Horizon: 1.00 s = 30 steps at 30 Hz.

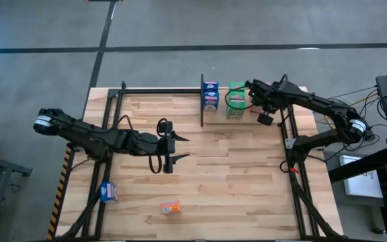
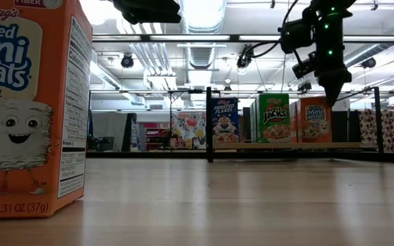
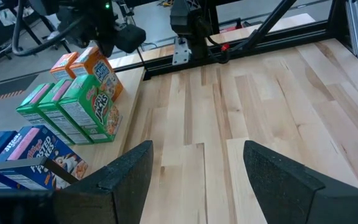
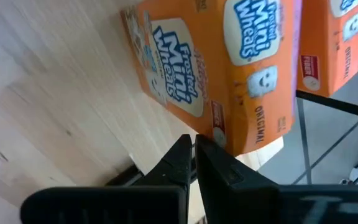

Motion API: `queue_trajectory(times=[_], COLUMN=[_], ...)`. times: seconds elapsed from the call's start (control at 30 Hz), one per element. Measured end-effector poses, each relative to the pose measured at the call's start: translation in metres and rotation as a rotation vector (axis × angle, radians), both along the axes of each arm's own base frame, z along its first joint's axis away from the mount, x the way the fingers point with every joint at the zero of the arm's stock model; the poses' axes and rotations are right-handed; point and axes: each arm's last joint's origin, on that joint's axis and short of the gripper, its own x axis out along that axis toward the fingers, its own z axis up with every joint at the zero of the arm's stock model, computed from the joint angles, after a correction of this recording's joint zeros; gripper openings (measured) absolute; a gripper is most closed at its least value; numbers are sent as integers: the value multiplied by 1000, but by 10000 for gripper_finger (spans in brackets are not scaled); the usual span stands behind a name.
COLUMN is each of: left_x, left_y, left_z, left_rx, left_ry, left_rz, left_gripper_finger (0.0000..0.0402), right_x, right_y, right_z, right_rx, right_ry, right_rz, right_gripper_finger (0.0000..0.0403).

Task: Stack cereal on shelf
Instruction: Put the right orange cereal box on the shelf aligned with the other orange cereal box on the shelf

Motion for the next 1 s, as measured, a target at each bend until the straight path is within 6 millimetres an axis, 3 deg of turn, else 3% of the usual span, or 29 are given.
queue_trajectory(times=[1.0], left_x=[0], left_y=[0], left_z=[0], left_rx=[0], left_ry=[0], left_rz=[0], left_gripper_finger=[233], right_x=[3], right_y=[-4], right_z=[1], right_rx=[-57], right_ry=[-10], right_rz=[7], right_gripper_finger=[13])
